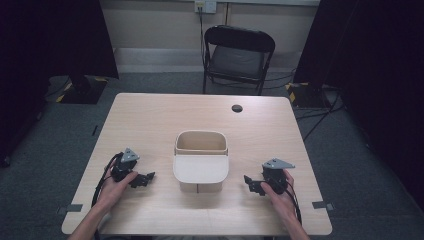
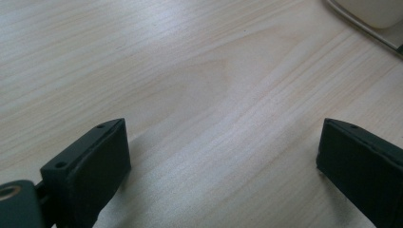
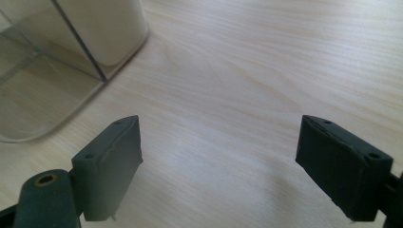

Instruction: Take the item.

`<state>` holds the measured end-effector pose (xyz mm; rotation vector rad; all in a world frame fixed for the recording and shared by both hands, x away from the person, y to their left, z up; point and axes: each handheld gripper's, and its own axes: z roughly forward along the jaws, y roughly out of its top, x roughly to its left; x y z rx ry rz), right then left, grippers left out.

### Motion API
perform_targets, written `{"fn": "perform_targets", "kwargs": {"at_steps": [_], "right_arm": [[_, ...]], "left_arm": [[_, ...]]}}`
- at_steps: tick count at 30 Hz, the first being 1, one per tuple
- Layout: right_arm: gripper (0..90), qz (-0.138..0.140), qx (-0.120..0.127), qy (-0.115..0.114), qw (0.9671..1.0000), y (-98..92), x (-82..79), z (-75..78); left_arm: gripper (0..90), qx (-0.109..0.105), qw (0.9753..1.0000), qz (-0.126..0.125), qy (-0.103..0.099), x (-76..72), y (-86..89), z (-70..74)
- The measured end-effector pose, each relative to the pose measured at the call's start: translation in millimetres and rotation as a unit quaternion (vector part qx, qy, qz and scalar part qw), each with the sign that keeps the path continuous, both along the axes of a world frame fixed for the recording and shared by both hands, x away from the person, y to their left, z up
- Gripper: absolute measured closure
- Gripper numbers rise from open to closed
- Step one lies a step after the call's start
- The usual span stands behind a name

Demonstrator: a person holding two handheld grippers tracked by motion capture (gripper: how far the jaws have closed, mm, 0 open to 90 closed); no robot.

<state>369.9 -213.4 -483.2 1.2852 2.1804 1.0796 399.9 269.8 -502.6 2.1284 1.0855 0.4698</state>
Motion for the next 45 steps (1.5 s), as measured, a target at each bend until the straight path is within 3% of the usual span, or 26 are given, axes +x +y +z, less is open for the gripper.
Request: {"fn": "perform_targets", "kwargs": {"at_steps": [17,38,45], "right_arm": [[15.1,0.055,0.047,-0.027,0.997,15.7,-9.5,20.6],[15.2,0.136,0.077,-0.047,0.9866,41.1,-28.8,35.3],[20.9,0.158,0.084,-0.051,0.9826,52.6,-33.0,36.8]], "left_arm": [[3.2,0.0,1.0,0.001,0.001,-0.2,0.0,0.1],[3.1,0.0,1.0,0.001,0.001,-0.2,0.0,0.0],[3.2,0.0,1.0,0.001,0.001,-0.2,0.0,0.1]]}}
